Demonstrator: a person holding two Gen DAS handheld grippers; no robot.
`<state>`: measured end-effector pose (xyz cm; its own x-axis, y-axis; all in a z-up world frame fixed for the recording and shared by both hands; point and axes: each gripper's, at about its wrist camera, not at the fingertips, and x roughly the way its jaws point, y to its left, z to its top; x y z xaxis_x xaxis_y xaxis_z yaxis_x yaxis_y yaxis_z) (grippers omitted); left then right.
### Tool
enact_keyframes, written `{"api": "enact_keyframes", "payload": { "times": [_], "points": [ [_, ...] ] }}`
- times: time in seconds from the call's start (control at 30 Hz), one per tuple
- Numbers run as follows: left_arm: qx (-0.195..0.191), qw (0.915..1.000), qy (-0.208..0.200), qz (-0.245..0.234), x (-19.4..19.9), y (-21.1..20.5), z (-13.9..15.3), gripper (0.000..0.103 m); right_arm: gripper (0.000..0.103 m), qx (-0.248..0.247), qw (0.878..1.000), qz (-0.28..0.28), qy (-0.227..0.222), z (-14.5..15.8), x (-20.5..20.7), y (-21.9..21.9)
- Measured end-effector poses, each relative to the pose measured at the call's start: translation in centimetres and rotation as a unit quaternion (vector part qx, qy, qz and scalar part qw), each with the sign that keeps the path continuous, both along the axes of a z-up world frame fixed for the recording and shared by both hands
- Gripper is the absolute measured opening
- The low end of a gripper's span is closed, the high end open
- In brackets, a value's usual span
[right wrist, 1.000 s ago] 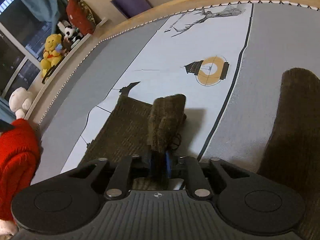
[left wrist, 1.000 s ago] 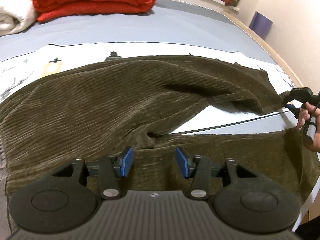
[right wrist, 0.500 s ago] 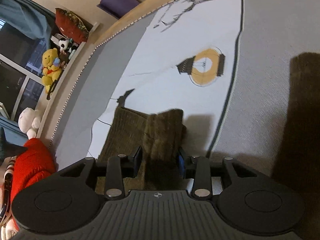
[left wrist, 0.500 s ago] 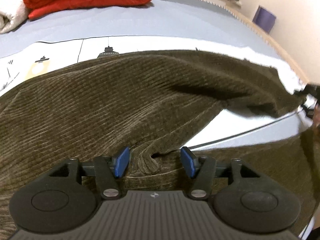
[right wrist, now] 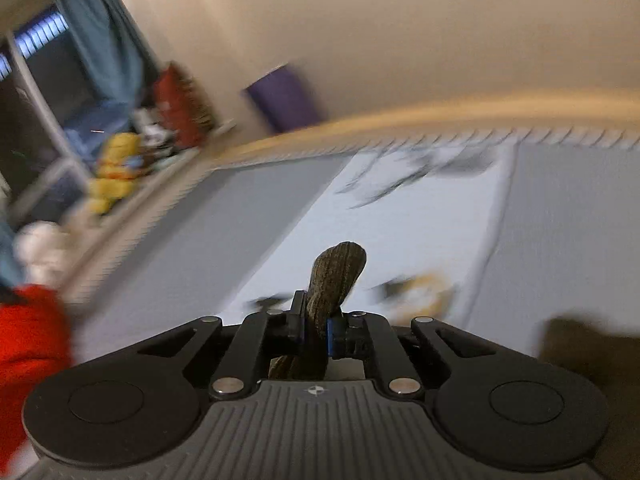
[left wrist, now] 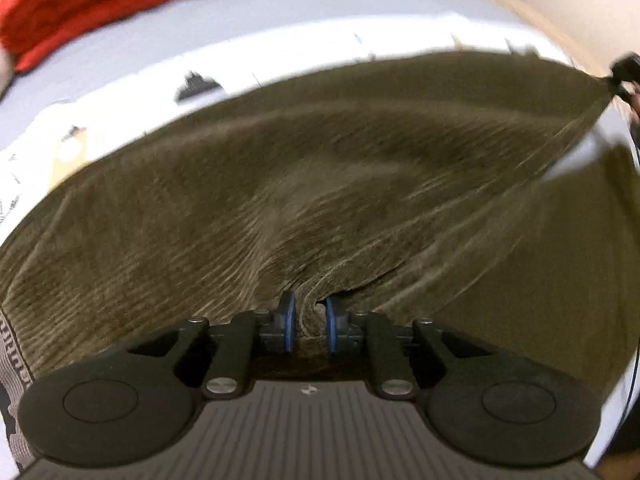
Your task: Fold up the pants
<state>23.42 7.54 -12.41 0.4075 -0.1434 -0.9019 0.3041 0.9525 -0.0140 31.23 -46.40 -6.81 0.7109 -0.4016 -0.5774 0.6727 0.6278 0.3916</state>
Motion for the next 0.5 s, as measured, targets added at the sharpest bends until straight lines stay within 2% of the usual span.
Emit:
{"api": "enact_keyframes", "payload": {
  "times": [0.07,0.1,0.13,0.2,0.27,0.33,0.4,0.47,0.5],
  "points": [
    [-0.005,0.9997,0.011,-0.02,-0.6,0.3,0.1,0.017,0.009,0.043,0.994,-0.046,0.089,-3.7,-0.5,-2.4],
    [-0.013,0.9995,0.016,-0.022,-0.7,0.7,0.3,0.018,0.009,0.077,0.988,-0.056,0.118,-5.5,-0.9,-3.4],
    [-0.025,0.9992,0.019,-0.026,-0.8,1.1,0.7,0.018,0.009,0.086,0.99,-0.052,0.102,-6.1,-1.5,-4.0],
    [-0.046,0.9982,0.014,-0.036,-1.0,1.8,1.5,0.022,0.01,0.054,0.992,-0.028,0.112,-5.2,-0.9,-3.8],
    [-0.073,0.9967,-0.009,-0.034,-1.2,2.7,2.9,0.026,0.013,0.043,0.994,-0.019,0.096,-4.2,-0.8,-3.5],
    [-0.127,0.9912,-0.034,-0.016,-1.2,4.2,4.4,0.031,0.016,0.026,0.995,-0.026,0.092,-3.2,-1.1,-3.1],
    [-0.181,0.9819,-0.053,0.014,-1.0,5.6,5.3,0.032,0.022,0.0,0.995,-0.034,0.089,-2.1,-1.3,-2.7],
    [-0.204,0.977,-0.054,0.032,-0.7,5.9,5.1,0.032,0.025,-0.026,0.996,-0.031,0.076,-1.0,-1.4,-1.5],
    [-0.202,0.9775,-0.049,0.036,-0.4,5.8,4.6,0.032,0.025,-0.036,0.997,-0.022,0.065,-0.3,-1.3,-1.0]
  ]
}}
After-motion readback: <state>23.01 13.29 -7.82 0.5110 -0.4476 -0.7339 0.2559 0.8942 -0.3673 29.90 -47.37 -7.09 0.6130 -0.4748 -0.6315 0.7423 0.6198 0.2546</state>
